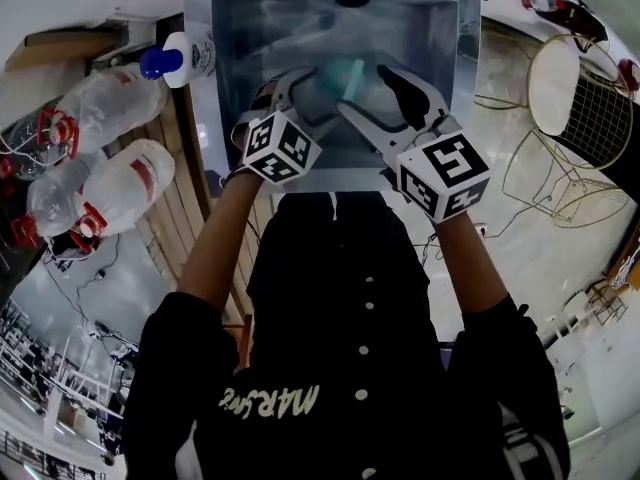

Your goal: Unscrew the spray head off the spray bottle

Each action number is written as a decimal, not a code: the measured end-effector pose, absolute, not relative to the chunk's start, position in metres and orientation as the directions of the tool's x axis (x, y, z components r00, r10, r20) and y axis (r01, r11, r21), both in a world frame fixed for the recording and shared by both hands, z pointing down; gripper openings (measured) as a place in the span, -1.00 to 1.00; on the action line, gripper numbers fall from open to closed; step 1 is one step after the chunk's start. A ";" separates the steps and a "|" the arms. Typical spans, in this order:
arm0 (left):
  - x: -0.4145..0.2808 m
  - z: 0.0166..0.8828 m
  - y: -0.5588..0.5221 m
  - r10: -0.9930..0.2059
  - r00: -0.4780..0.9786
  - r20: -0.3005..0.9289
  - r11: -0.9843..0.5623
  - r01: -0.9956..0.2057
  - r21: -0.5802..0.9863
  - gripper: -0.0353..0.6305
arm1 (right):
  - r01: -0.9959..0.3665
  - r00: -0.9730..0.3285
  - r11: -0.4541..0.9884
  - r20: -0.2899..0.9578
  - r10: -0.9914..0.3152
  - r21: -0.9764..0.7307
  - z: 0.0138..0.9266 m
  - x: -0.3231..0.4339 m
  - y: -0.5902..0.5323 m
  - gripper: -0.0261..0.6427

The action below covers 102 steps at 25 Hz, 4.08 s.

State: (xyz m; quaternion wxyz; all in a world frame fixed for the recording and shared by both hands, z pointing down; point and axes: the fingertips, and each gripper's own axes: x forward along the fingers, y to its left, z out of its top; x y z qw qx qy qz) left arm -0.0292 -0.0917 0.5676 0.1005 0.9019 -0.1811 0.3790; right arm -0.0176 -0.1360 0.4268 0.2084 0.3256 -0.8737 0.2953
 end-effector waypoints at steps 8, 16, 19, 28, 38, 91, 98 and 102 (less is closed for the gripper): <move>-0.012 0.604 -0.108 -0.253 0.693 0.674 -0.918 -0.393 0.059 0.30 | -0.775 -0.596 0.549 0.654 -0.466 -0.314 0.462 -0.039 -0.143 0.15; 0.000 0.624 -0.119 -0.269 0.728 0.630 -0.919 -0.391 0.059 0.30 | -0.808 -0.545 0.530 0.670 -0.504 -0.258 0.471 -0.044 -0.152 0.16; 0.005 0.630 -0.120 -0.265 0.733 0.627 -0.927 -0.372 0.043 0.30 | -0.810 -0.529 0.543 0.674 -0.515 -0.221 0.472 -0.044 -0.153 0.15; 0.006 0.633 -0.125 -0.306 0.726 0.616 -0.915 -0.403 0.020 0.30 | -0.876 -0.388 0.470 0.733 -0.559 -0.106 0.489 -0.039 -0.149 0.09; 0.007 0.627 -0.129 -0.280 0.754 0.594 -0.928 -0.371 0.033 0.30 | -0.770 -0.530 0.634 0.627 -0.571 -0.074 0.487 -0.034 -0.155 -0.59; 0.015 0.630 -0.128 -0.247 0.760 0.602 -0.939 -0.342 0.046 0.30 | -0.645 -0.691 0.764 0.429 -0.581 -0.004 0.491 -0.038 -0.160 -0.52; 0.017 0.628 -0.126 -0.228 0.781 0.581 -0.949 -0.312 0.047 0.30 | -0.064 -0.910 0.998 0.411 -0.057 -0.003 0.489 -0.045 -0.134 -0.55; 0.018 0.627 -0.125 -0.216 0.790 0.573 -0.953 -0.299 0.054 0.30 | 0.130 -0.870 0.991 0.474 0.134 -0.042 0.493 -0.040 -0.125 -0.54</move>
